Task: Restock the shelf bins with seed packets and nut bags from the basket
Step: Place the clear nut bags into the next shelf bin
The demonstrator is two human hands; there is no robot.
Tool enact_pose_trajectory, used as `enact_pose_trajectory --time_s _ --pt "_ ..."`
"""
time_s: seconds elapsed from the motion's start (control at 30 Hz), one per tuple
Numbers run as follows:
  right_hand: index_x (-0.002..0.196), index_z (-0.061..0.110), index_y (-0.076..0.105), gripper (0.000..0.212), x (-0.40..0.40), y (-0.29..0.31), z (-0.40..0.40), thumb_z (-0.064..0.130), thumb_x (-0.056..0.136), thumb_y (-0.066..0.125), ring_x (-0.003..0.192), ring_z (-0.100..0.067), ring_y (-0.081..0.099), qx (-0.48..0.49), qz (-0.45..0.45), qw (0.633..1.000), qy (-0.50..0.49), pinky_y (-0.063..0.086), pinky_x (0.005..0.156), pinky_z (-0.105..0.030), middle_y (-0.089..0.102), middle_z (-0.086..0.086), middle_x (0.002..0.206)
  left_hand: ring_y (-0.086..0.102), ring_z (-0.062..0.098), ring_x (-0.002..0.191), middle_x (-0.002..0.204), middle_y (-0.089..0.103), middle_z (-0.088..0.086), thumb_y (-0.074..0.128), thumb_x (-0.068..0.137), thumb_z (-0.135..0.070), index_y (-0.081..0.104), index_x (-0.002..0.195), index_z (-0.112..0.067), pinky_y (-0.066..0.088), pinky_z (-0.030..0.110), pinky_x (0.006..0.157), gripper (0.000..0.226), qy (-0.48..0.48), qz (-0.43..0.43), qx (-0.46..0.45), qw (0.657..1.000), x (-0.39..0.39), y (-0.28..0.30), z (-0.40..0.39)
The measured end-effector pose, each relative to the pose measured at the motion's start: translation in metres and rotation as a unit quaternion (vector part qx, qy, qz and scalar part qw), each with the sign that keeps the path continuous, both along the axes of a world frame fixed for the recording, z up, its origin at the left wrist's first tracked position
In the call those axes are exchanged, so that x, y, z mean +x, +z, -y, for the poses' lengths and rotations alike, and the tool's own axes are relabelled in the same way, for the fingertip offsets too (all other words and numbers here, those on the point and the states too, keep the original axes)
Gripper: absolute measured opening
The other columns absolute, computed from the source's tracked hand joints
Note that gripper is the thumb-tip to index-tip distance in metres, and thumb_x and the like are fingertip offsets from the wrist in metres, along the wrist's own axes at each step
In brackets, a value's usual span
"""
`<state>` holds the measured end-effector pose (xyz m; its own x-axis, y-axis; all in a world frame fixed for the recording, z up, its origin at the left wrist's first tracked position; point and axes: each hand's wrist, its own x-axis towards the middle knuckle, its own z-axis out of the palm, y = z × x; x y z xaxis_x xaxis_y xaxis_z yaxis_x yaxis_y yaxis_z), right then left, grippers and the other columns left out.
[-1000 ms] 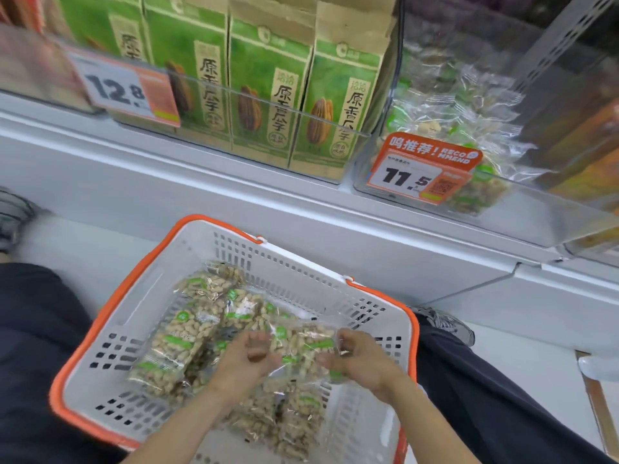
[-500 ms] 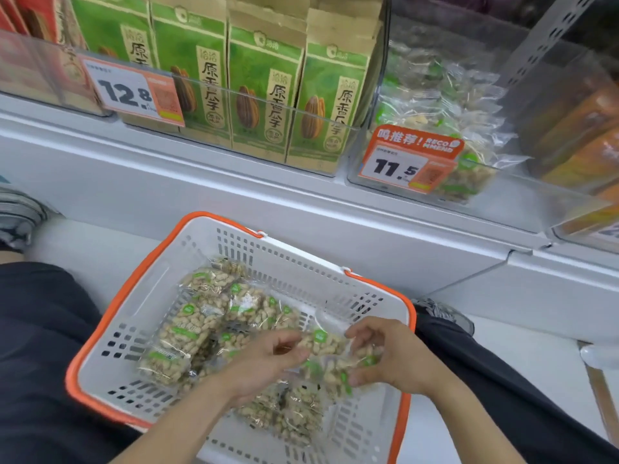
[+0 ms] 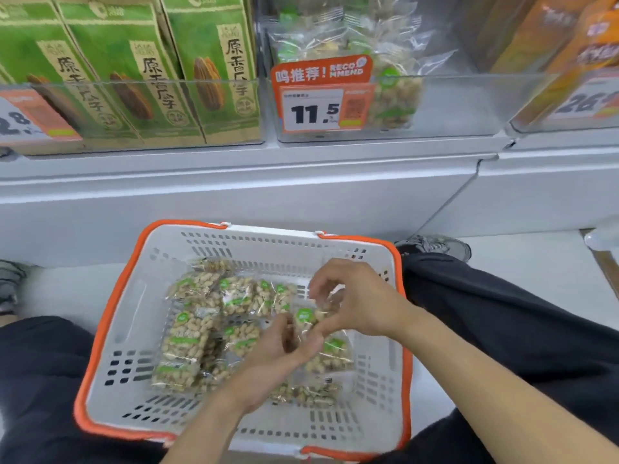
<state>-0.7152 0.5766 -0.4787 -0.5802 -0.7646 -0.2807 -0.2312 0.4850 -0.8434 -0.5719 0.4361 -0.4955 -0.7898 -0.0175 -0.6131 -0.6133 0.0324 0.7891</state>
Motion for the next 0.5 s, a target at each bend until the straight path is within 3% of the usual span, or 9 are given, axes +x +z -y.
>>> enact_pose_trajectory --time_s 0.03,0.13,0.2,0.23,0.3,0.33,0.37,0.43,0.5 --pt "0.089 0.022 0.070 0.047 0.000 -0.002 -0.001 0.032 0.053 0.099 0.085 -0.007 0.065 -0.008 0.004 1.000 -0.012 0.059 0.076 -0.030 0.063 0.008 0.096 0.047 -0.002 0.096 0.113 0.049 -0.015 0.056 0.070 -0.078 0.040 0.130 -0.029 0.042 0.002 0.070 0.079 0.005 0.002 0.000 1.000 0.000 0.003 -0.002" --pt "0.086 0.024 0.074 0.041 0.003 -0.006 -0.003 0.038 0.056 0.096 0.088 -0.009 0.065 -0.041 0.029 0.995 -0.090 0.058 0.080 -0.028 0.065 0.007 0.095 0.051 -0.011 0.103 0.120 0.052 -0.020 0.067 0.064 -0.075 0.041 0.131 -0.031 0.042 0.008 0.085 0.084 0.053 0.008 0.045 0.998 -0.003 0.001 -0.007" --pt "0.090 0.027 0.074 0.041 0.005 -0.005 -0.002 0.050 0.060 0.088 0.095 -0.007 0.064 -0.065 0.028 0.989 -0.130 0.054 0.087 -0.027 0.065 0.010 0.101 0.057 -0.019 0.076 0.094 0.059 -0.023 0.073 0.074 -0.055 0.047 0.108 -0.038 0.045 0.003 0.068 0.047 0.099 -0.001 0.042 0.994 -0.009 0.004 -0.013" --pt "0.096 0.029 0.074 0.047 0.004 -0.006 -0.002 0.058 0.061 0.082 0.101 -0.005 0.063 -0.060 0.023 0.988 -0.138 0.052 0.091 -0.027 0.065 0.011 0.106 0.056 -0.022 0.069 0.092 0.059 -0.026 0.072 0.080 -0.041 0.045 0.107 -0.041 0.044 0.002 0.064 0.038 0.113 -0.006 0.048 0.992 -0.011 0.007 -0.014" --pt "0.116 0.031 0.066 0.068 0.000 -0.004 -0.006 0.070 0.061 0.074 0.108 -0.003 0.060 -0.018 0.045 0.989 -0.141 0.052 0.093 -0.028 0.062 0.013 0.119 0.054 -0.022 0.078 0.114 0.053 -0.025 0.075 0.075 -0.033 0.039 0.135 -0.035 0.045 0.005 0.073 0.070 0.127 -0.032 0.048 0.990 -0.019 0.012 -0.014" --pt "0.121 0.031 0.061 0.073 -0.004 -0.002 -0.008 0.073 0.063 0.072 0.105 -0.003 0.061 0.004 0.088 0.986 -0.141 0.054 0.088 -0.029 0.062 0.011 0.119 0.054 -0.020 0.085 0.118 0.052 -0.023 0.077 0.069 -0.034 0.032 0.142 -0.034 0.045 0.010 0.079 0.086 0.134 -0.040 0.040 0.989 -0.021 0.012 -0.010" --pt "0.118 0.029 0.061 0.068 -0.006 0.002 -0.010 0.072 0.067 0.072 0.093 -0.003 0.064 0.011 0.139 0.981 -0.136 0.056 0.079 -0.029 0.064 0.007 0.109 0.060 -0.012 0.090 0.115 0.058 -0.020 0.080 0.066 -0.034 0.035 0.136 -0.036 0.047 0.013 0.080 0.083 0.134 -0.043 0.027 0.990 -0.024 0.014 -0.007" --pt "0.089 0.019 0.066 0.041 -0.008 0.007 -0.012 0.059 0.082 0.069 0.060 -0.005 0.056 -0.010 0.176 0.976 -0.126 0.051 0.060 -0.022 0.059 0.003 0.071 0.070 0.004 0.089 0.095 0.071 -0.008 0.082 0.067 -0.025 0.052 0.115 -0.033 0.052 0.014 0.070 0.058 0.119 -0.061 0.001 0.991 -0.029 0.019 -0.002" --pt "0.083 0.007 0.067 0.055 -0.010 0.009 -0.013 0.062 0.083 0.068 0.052 -0.015 0.055 -0.029 0.125 0.981 -0.143 0.052 0.055 -0.030 0.060 -0.007 0.063 0.063 -0.015 0.078 0.083 0.065 -0.016 0.081 0.072 -0.016 0.048 0.101 -0.042 0.047 0.004 0.064 0.051 0.108 -0.082 -0.021 0.991 -0.035 0.024 -0.004"
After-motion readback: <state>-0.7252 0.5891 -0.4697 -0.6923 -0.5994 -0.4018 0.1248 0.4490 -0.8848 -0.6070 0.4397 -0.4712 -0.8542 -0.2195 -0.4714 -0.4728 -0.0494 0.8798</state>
